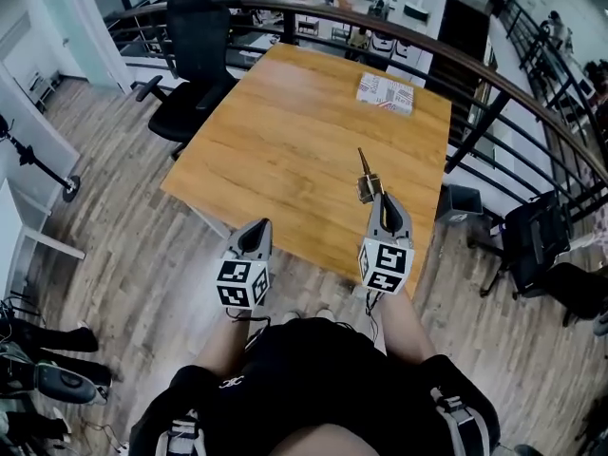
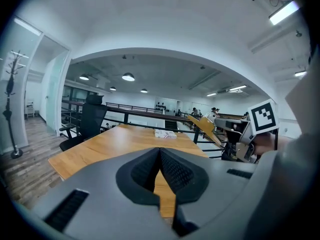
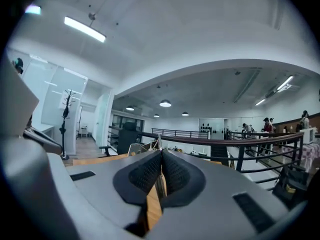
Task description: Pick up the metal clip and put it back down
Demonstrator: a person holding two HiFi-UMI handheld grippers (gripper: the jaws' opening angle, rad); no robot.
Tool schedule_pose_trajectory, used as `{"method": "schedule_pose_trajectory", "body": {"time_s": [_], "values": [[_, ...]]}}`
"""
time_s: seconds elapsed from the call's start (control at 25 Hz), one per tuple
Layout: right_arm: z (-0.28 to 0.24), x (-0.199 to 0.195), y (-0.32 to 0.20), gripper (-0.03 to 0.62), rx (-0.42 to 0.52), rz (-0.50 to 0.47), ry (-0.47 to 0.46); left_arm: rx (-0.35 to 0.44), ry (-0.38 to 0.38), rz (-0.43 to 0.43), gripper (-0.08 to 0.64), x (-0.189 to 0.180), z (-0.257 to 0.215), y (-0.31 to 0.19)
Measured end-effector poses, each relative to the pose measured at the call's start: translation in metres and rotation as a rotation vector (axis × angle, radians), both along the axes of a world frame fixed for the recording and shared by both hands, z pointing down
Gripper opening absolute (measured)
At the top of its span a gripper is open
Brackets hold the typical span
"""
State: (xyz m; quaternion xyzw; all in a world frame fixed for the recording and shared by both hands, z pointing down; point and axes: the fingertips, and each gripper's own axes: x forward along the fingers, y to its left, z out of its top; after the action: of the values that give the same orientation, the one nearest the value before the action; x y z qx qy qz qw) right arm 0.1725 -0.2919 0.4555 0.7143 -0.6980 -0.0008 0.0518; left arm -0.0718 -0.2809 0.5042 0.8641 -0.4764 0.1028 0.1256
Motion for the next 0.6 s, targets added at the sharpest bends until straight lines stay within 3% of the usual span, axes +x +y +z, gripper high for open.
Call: {"method": "schedule_pose_trajectory", "body": {"time_s": [0.24,0.6], "values": [[-0.023,0.009,0.034,0.02,0.052,0.019,-0.012,0.044,-0.039,0.057,0.011,0.015,-0.012,-0.003],[-0.032,0.025,0.046,0.02,0.068,0.041,-0.009,0.029,-0.034,0.102,0.011,0.038,-0.005,0.0]]}}
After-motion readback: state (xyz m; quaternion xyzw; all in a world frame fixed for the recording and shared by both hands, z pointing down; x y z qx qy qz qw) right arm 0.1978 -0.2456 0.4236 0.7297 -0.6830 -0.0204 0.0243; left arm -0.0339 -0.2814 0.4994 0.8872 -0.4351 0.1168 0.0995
